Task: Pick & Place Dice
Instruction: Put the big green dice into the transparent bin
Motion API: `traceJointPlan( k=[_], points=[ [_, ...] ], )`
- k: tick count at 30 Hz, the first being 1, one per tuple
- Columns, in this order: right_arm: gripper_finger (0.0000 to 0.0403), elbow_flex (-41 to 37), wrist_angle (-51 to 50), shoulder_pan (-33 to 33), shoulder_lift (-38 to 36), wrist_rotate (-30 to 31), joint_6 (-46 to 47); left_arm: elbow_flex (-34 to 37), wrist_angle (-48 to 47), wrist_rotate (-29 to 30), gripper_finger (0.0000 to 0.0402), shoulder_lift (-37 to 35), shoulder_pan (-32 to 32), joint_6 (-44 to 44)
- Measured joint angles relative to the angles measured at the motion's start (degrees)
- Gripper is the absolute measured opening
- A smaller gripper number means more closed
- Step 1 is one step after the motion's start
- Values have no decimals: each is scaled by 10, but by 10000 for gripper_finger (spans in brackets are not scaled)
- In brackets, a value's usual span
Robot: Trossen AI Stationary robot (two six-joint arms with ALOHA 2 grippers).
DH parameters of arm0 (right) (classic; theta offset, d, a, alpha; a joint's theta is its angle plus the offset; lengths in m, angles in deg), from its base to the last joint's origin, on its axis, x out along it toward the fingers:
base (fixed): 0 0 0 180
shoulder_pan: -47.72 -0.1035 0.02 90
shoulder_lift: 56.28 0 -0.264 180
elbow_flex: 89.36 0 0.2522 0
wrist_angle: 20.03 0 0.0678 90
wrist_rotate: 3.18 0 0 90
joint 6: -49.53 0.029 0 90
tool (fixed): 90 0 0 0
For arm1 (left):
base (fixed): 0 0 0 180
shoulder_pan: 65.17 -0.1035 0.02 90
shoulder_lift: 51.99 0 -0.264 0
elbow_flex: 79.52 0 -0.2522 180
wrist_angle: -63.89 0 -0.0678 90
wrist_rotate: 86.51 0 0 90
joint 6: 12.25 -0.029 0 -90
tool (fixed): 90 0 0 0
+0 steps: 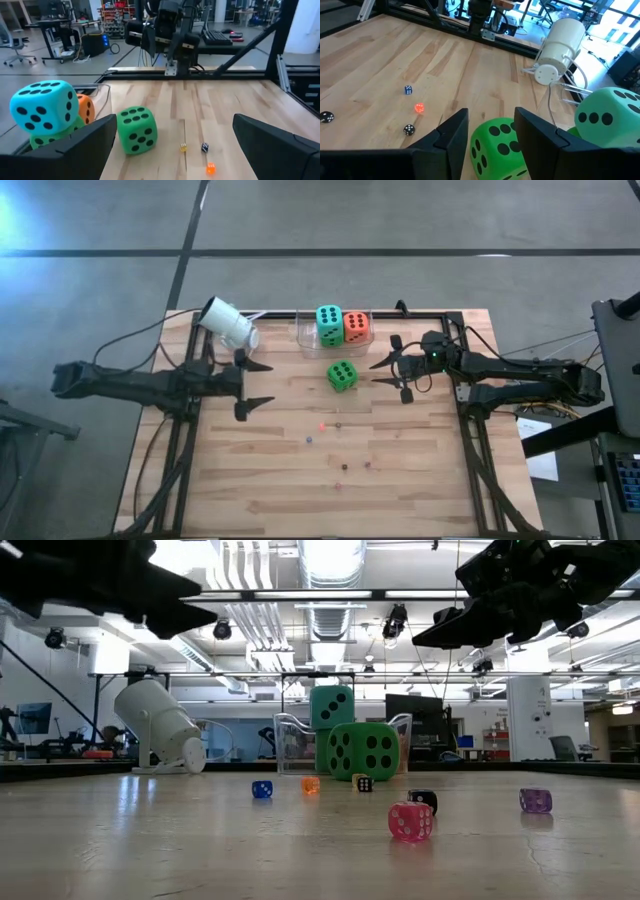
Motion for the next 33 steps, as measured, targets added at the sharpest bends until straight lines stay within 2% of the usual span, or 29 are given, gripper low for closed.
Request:
traceJointPlan(
  k=[8,14,18,33],
  points=[
    [153,0,0,0,0,0,0,43,-53,-5,400,-109,0,8],
    [157,0,0,0,0,0,0,45,-162,6,400,-147,0,10],
    [160,0,0,0,0,0,0,45,-176,36,400,-161,-1,-9],
    [162,0,0,0,0,0,2,111,-177,36,400,-313,-1,-20]
  ],
)
